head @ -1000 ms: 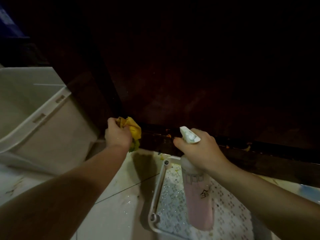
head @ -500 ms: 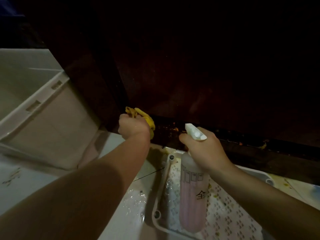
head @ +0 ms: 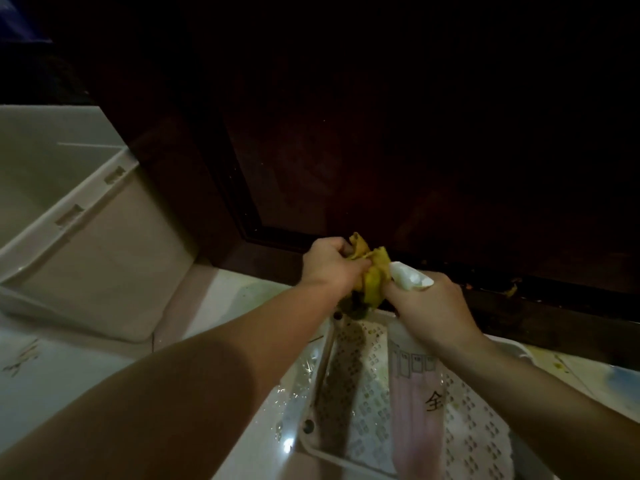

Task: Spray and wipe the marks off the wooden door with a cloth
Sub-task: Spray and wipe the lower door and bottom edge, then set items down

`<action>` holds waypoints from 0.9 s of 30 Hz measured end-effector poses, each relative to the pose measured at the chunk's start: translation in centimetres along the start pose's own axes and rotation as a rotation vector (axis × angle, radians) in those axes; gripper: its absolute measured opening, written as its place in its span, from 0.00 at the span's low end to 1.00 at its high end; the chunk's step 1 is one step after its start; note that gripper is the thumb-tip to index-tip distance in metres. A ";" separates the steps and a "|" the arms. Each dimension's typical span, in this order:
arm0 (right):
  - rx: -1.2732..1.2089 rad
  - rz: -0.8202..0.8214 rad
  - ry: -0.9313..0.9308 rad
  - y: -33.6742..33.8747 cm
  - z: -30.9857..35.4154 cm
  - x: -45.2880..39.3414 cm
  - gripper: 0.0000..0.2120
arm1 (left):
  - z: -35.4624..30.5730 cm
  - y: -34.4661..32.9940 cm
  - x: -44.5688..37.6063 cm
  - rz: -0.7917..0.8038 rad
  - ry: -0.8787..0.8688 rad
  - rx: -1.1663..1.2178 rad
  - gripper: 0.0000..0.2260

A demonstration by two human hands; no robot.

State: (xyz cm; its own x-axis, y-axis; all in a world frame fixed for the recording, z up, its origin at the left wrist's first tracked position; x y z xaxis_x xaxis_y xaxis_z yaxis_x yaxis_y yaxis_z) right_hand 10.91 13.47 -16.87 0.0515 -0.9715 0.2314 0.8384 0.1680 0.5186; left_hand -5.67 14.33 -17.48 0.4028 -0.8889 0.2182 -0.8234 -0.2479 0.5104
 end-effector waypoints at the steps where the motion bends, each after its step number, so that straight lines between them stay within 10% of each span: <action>1: 0.001 -0.002 -0.005 0.3 -0.3 0.1 0.10 | 0.3 0.6 -0.1 0.007 0.004 -0.034 0.05; 27: 0.074 -0.005 0.151 3.2 0.5 1.8 0.19 | 0.3 3.9 0.5 -0.324 0.116 0.101 0.09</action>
State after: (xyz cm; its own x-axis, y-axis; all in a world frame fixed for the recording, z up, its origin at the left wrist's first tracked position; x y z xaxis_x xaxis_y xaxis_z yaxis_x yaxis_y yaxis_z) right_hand 13.43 12.33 -14.36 0.1330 -0.9856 0.1045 0.7967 0.1690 0.5803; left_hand -8.84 12.83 -15.61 0.6873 -0.7098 0.1544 -0.6786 -0.5517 0.4849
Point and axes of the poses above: each hand's wrist, its own x-axis away from the middle knuckle, its own y-axis out of the back of the hand, z = x × y, the point moved 6 cm from there along -x, towards the middle knuckle, and after that the axes turned 4 degrees about -y, right-handed, at the moved point
